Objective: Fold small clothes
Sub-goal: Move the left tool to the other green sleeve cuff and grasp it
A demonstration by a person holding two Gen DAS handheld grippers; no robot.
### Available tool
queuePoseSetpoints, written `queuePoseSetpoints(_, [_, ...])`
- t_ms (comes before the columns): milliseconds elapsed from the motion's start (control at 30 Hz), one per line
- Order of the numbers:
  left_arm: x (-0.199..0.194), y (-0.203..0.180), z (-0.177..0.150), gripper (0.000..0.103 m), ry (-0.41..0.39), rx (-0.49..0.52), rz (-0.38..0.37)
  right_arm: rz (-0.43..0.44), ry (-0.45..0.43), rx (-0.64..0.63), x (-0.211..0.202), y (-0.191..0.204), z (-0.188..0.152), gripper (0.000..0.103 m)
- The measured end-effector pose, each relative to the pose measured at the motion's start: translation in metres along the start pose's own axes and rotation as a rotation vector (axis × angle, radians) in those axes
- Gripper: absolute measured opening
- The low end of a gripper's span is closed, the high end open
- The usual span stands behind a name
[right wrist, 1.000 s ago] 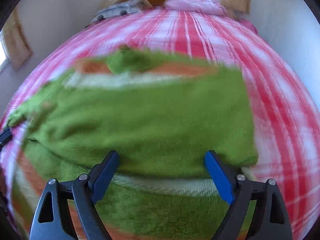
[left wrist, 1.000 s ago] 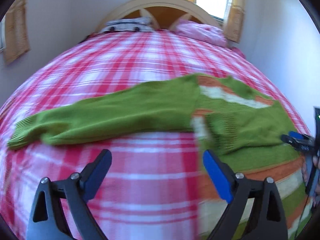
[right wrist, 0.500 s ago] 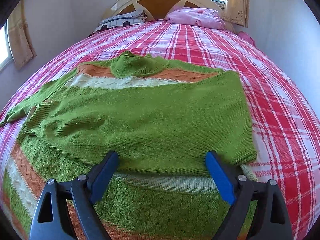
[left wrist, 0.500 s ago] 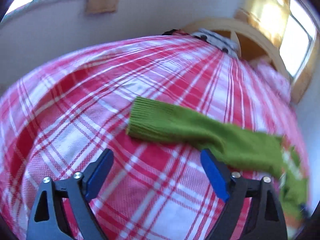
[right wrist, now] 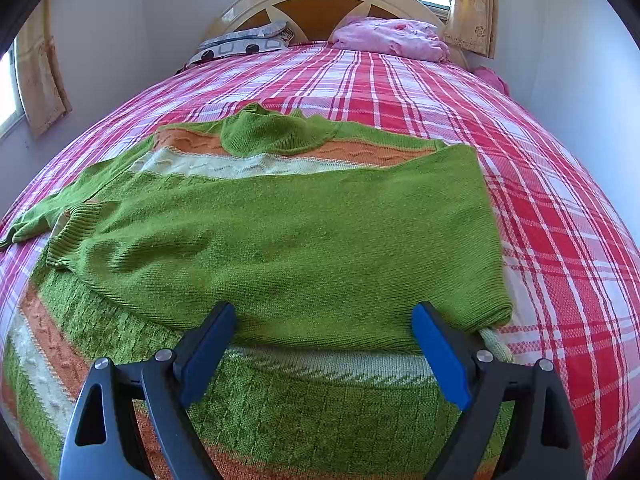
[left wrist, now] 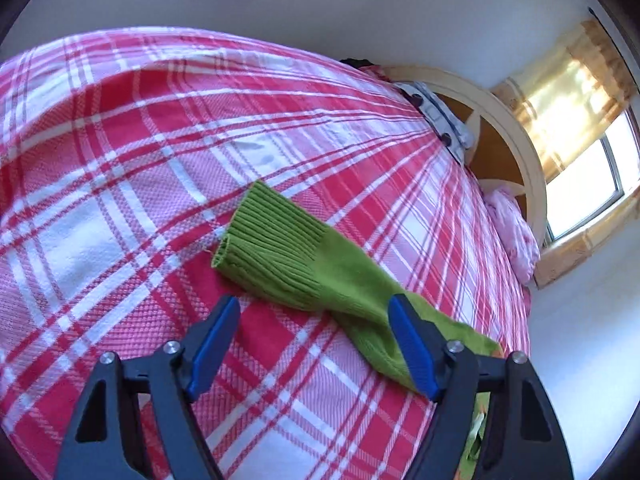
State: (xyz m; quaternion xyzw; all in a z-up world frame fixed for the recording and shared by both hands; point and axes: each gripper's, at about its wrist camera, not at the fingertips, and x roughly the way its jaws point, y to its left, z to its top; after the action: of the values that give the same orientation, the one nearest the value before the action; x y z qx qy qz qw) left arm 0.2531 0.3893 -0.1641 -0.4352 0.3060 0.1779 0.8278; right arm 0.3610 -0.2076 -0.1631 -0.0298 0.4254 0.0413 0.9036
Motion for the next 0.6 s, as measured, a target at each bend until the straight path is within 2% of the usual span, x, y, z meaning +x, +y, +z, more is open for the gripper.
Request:
queuePoseSetpoints(100, [0.01,0.007,0.004,0.079,-0.009,-0.041,0.024,-0.001,-0.002,0.0,-0.001,0.0,0.0,0.09])
queuePoseSetpoints(233, [0.019,0.001,0.013,0.078,-0.05,-0.012,0.046,-0.001,-0.004,0.0,-0.001,0.0,0.0,0.09])
queuePoseSetpoints(300, [0.022,0.001,0.016,0.063,-0.059,0.005,0.061,-0.001,-0.005,0.0,-0.001,0.0,0.001,0.09])
queuePoseSetpoints(333, [0.024,0.001,0.018,0.047,-0.057,0.007,0.066,0.0,-0.006,0.001,-0.002,0.0,0.001,0.09])
queuePoseSetpoints(367, [0.026,0.003,0.019,0.027,-0.054,0.006,0.064,0.001,-0.007,0.002,-0.002,0.0,0.001,0.09])
queuePoseSetpoints(400, [0.027,0.004,0.02,0.018,-0.047,0.004,0.064,0.002,-0.008,0.003,-0.002,0.0,0.001,0.09])
queuePoseSetpoints(467, [0.027,0.01,0.02,0.011,-0.046,-0.008,0.055,0.003,-0.01,0.006,-0.002,0.0,0.001,0.09])
queuePoseSetpoints(600, [0.011,0.004,0.017,0.01,-0.113,0.047,0.113,0.003,-0.011,0.006,-0.002,0.0,0.001,0.09])
